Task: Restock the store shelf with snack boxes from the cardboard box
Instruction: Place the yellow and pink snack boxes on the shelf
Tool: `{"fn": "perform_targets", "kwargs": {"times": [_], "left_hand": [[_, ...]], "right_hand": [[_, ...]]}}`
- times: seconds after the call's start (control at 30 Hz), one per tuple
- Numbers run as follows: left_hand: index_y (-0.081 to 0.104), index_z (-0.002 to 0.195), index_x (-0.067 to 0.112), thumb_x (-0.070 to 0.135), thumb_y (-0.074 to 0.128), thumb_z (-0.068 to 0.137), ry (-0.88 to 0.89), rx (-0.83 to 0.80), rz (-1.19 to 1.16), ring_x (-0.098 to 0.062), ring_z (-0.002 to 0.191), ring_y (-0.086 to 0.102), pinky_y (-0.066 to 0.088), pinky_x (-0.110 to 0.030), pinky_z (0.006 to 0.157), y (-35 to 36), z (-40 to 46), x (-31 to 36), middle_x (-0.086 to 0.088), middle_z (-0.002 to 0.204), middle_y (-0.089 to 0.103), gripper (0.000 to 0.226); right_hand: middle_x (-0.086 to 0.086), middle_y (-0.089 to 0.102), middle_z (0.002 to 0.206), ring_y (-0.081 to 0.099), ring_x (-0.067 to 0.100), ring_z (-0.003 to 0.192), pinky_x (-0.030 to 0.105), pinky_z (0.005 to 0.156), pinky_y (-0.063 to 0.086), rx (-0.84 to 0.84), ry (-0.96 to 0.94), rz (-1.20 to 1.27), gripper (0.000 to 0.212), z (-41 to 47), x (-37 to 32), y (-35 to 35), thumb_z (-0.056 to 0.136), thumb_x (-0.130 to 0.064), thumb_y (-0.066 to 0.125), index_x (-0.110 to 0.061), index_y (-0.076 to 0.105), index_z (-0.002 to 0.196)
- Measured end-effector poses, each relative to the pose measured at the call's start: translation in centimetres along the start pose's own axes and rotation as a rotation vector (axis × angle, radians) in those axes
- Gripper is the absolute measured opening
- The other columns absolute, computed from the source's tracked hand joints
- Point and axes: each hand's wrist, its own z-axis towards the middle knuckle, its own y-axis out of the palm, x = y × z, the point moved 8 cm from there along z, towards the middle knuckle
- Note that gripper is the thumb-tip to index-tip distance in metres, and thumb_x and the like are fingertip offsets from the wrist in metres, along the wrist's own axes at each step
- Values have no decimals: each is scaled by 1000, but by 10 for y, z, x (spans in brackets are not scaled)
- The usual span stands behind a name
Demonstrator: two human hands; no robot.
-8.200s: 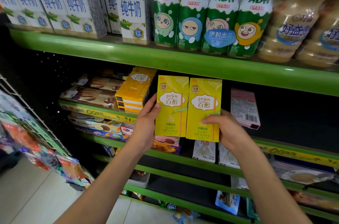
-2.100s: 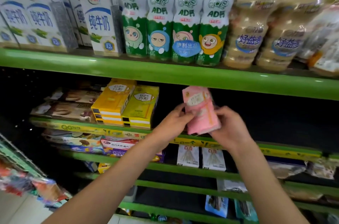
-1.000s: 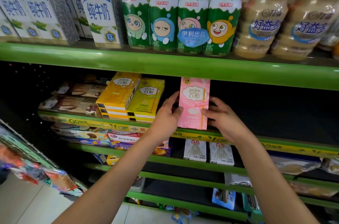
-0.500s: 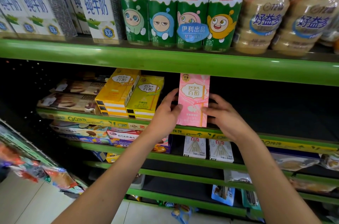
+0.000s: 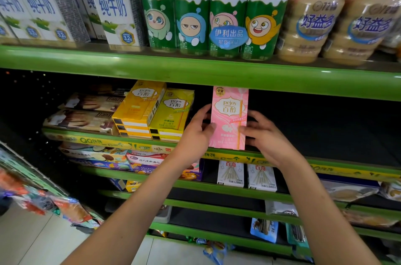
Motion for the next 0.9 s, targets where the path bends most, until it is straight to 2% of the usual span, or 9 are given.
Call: {"fn": "perform_targets", "kwargs": {"times": [0.13,0.23,0.37,0.53,0.63,0.7,0.77,0.9], "left_hand": [[34,148,37,18,48,102,23,3,12,2,93,64,57,-39,83,-1,2,-1,7,139,52,51],[34,148,35,18,48,103,31,1,8,5,98,62,58,-31,83,-1,2,0,6,140,51,51],[33,150,34,18,47,103,31,-1,2,8,93,62,57,-34,81,-1,1,0,5,140,51,52],[32,149,35,18,47,103,30,-4,2,4,97,62,57,-36,85,-1,1,0,6,142,50,52],[33,149,35,19,47,103,35,-5,11,-2,110,59,57,-27,84,-1,1,1,5,143,49,51],[32,150,35,19,47,103,35,-1,18,0,105,61,57,-31,82,-1,0,1,6,143,50,52],[32,151,34,19,47,103,34,-2,28,-3,109,60,57,-34,87,-1,0,2,7,144,49,52],[31,151,32,18,47,103,35,-5,32,-11,121,55,52,-31,96,-1,0,2,6,144,49,52]], "right_hand": [[14,69,109,72,23,98,31,75,59,4,0,2,41,0,1,-1,91,0,63,-29,59,119],[15,69,111,72,23,98,31,75,59,3,2,0,41,1,1,0,91,0,63,-28,58,120],[17,68,112,72,24,99,32,76,59,2,4,-4,42,1,0,0,91,1,62,-25,57,123],[17,68,112,72,24,100,32,76,58,2,-1,-7,41,0,0,0,91,1,63,-28,59,120],[15,69,110,72,24,99,30,75,58,-1,-3,0,41,1,1,-1,90,0,64,-29,60,119],[13,70,107,72,24,99,30,74,58,-1,-4,2,41,1,2,-1,90,0,64,-30,60,118],[11,72,104,72,24,98,30,74,58,3,-4,4,41,2,2,-2,90,0,65,-31,61,118],[7,73,100,73,23,98,29,73,58,5,-3,-2,42,2,3,-2,89,-1,65,-33,62,115]]}}
